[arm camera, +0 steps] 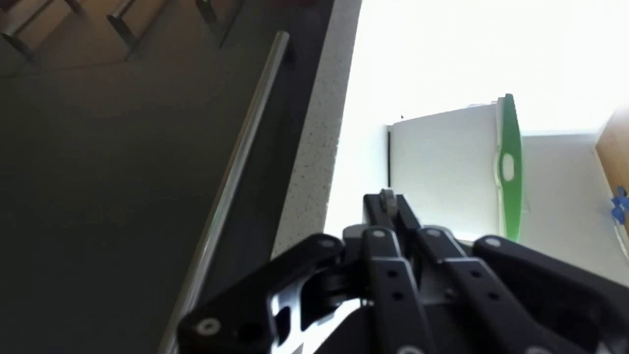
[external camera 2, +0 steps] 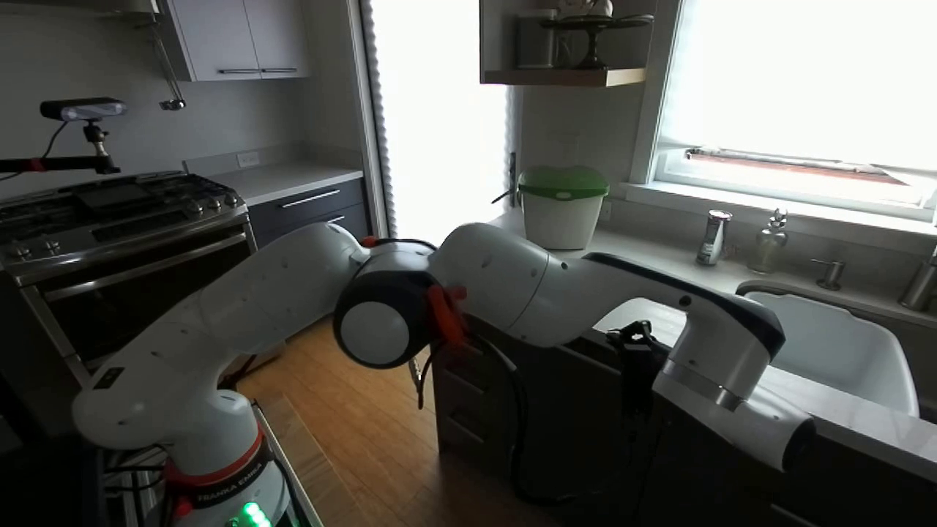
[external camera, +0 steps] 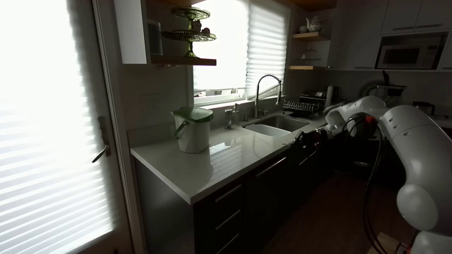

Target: Take the metal hook off the counter

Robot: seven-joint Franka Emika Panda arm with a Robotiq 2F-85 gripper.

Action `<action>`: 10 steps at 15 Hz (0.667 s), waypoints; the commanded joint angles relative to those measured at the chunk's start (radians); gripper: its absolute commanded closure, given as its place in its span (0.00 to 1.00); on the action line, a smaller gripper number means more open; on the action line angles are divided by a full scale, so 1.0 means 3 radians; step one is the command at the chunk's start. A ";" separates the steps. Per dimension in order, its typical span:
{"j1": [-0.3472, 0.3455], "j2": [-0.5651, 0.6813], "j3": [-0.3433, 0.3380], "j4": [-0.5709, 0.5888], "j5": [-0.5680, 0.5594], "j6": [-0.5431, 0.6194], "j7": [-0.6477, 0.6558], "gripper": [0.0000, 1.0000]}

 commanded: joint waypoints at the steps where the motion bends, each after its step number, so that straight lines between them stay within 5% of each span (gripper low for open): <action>1: 0.0146 -0.0097 -0.0168 0.0032 -0.0379 0.0046 -0.0149 0.98; 10: 0.0253 -0.0321 -0.0038 -0.1008 0.0098 0.1180 -0.1219 0.98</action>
